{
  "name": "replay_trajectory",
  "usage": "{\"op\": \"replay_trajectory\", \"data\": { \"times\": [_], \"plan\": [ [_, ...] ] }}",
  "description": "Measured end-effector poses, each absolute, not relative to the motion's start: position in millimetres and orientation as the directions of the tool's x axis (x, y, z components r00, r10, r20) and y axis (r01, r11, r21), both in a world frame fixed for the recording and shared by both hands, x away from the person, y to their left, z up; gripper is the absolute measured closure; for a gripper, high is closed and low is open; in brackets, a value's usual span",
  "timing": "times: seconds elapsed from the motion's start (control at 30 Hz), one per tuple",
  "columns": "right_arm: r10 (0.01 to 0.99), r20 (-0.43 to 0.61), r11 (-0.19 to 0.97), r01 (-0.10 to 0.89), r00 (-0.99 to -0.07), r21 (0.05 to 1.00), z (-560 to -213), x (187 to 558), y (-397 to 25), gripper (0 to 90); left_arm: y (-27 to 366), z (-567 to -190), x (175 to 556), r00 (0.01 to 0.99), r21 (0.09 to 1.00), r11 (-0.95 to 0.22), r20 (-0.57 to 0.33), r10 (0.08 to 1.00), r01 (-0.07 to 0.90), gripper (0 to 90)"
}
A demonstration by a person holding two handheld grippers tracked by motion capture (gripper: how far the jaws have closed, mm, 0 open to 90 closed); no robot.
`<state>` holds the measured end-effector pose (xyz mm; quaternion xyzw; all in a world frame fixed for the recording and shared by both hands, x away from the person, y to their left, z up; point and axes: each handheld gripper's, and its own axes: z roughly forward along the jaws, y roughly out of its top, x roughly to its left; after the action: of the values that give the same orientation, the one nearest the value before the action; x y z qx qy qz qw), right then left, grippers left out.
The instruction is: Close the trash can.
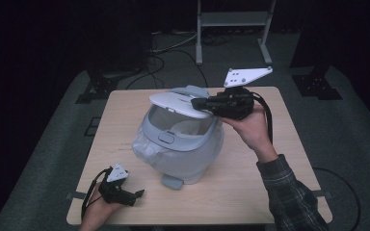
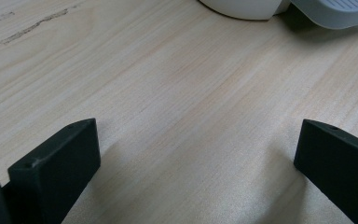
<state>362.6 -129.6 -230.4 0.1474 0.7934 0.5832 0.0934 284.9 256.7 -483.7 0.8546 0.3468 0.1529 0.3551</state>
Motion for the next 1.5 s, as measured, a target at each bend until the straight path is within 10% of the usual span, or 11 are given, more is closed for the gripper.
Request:
{"op": "replay_trajectory", "data": {
  "times": [1.5],
  "plan": [
    [0.219,0.005,0.483,0.112,-0.976,0.868,-252.0,343.0,-68.5,90.0,256.6,-483.6,284.8,0.712,0.713,-0.508,0.016,0.702,0.484,0.0]
  ]
}}
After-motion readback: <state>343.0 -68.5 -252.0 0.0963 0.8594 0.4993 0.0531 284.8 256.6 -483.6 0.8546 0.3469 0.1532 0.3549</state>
